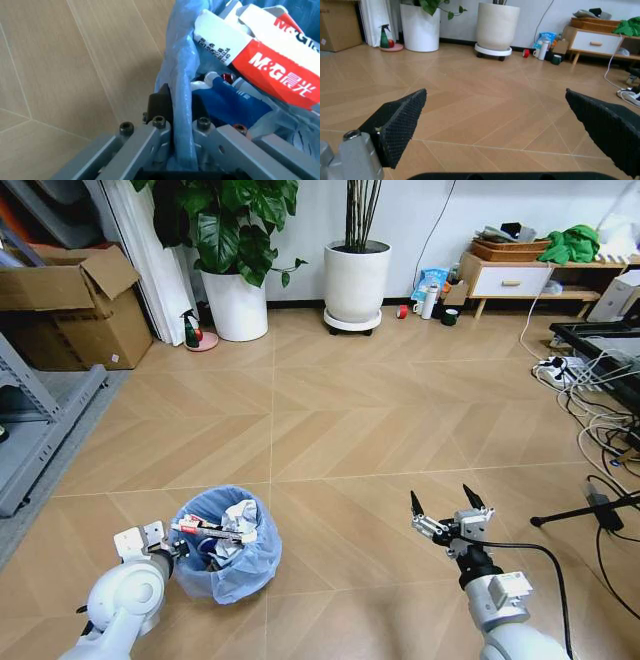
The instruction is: Pick up the trash bin and place the garbage on the floor into it.
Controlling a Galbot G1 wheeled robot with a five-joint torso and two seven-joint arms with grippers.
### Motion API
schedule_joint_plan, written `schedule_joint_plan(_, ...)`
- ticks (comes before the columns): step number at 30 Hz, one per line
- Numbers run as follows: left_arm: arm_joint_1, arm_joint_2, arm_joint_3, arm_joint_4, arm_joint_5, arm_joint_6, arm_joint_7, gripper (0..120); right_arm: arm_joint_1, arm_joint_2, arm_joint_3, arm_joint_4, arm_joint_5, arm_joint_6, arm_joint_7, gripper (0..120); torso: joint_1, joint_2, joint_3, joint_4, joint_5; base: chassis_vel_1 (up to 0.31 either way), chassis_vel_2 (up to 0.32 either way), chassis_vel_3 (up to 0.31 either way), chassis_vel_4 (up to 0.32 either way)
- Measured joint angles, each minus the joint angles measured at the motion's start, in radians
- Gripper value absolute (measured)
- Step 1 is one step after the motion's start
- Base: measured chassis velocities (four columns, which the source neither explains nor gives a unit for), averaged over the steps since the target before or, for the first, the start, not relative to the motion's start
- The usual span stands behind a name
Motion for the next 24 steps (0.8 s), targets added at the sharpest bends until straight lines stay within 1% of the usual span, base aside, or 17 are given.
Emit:
schedule_joint_plan(8, -0.004, 0.002, 0.003, 0.009, 0.004, 0.0, 0.007, 0, -0.002, 0.0, 0.007, -0.001, 0.0, 0.004, 0.0, 100, 0.0, 0.0, 0.0, 0.0, 0.0, 0.0, 0.0, 0.0, 0.0)
schedule_joint_plan(9, -0.004, 0.001, 0.006, 0.009, 0.005, -0.001, 0.007, 3, -0.002, -0.001, 0.007, -0.001, 0.0, 0.004, 0.0, 100, 0.0, 0.0, 0.0, 0.0, 0.0, 0.0, 0.0, 0.0, 0.0)
schedule_joint_plan(11, -0.006, 0.0, 0.009, 0.009, 0.005, -0.001, 0.007, 12, 0.0, -0.001, 0.008, -0.002, 0.001, 0.005, 0.0, 100, 0.0, 0.0, 0.0, 0.0001, 0.0003, 0.0, 0.0, 0.0, 0.0)
schedule_joint_plan(12, -0.006, 0.0, 0.009, 0.009, 0.005, -0.001, 0.007, 12, 0.0, -0.001, 0.008, -0.002, 0.001, 0.005, 0.0, 100, 0.0, 0.0, 0.0, 0.0001, 0.0003, 0.0, 0.0, 0.0, 0.0)
schedule_joint_plan(13, -0.006, 0.0, 0.011, 0.01, 0.005, -0.002, 0.008, 15, 0.0, -0.001, 0.008, -0.002, 0.001, 0.006, 0.0, 100, 0.0, 0.0, 0.0, 0.0, 0.0002, 0.0, 0.0, 0.0, 0.0)
schedule_joint_plan(15, -0.006, 0.0, 0.012, 0.01, 0.008, -0.003, 0.021, 26, 0.001, -0.001, 0.01, -0.004, 0.001, 0.011, 0.0, 100, 0.0, 0.0, 0.0, 0.0, 0.0001, 0.0, 0.0, 0.0, 0.0)
schedule_joint_plan(16, -0.006, 0.0, 0.012, 0.01, 0.008, -0.003, 0.021, 26, 0.001, -0.001, 0.01, -0.004, 0.001, 0.011, 0.0, 100, 0.0, 0.0, 0.0, 0.0, 0.0001, 0.0, 0.0, 0.0, 0.0)
schedule_joint_plan(18, -0.005, 0.001, 0.012, 0.01, 0.01, -0.007, 0.023, 36, 0.0, -0.001, 0.013, -0.004, 0.001, 0.015, 0.0, 100, 0.0, 0.0, 0.0, 0.0, 0.0, 0.0, 0.0, 0.0, 0.0)
schedule_joint_plan(19, -0.005, 0.001, 0.012, 0.01, 0.01, -0.007, 0.023, 36, 0.0, -0.001, 0.013, -0.004, 0.001, 0.015, 0.0, 100, 0.0, 0.0, 0.0, 0.0, 0.0, 0.0, 0.0, 0.0, 0.0)
schedule_joint_plan(21, -0.005, 0.001, 0.012, 0.007, 0.013, -0.012, 0.022, 49, 0.0, -0.001, 0.015, -0.005, 0.001, 0.019, 0.0, 100, 0.0, 0.0, 0.0, 0.0, 0.0001, 0.0, 0.0, 0.0, 0.0)
schedule_joint_plan(22, -0.005, 0.001, 0.012, 0.007, 0.013, -0.012, 0.022, 49, 0.0, -0.001, 0.015, -0.005, 0.001, 0.019, 0.0, 100, 0.0, 0.0, 0.0, 0.0, 0.0001, 0.0, 0.0, 0.0, 0.0)
schedule_joint_plan(24, 0.001, 0.002, 0.011, -0.005, 0.019, -0.021, 0.014, 56, 0.001, -0.001, 0.017, -0.005, 0.002, 0.02, 0.0, 100, 0.0, 0.0, 0.0, 0.0, 0.0, 0.0, 0.0, 0.0, 0.0)
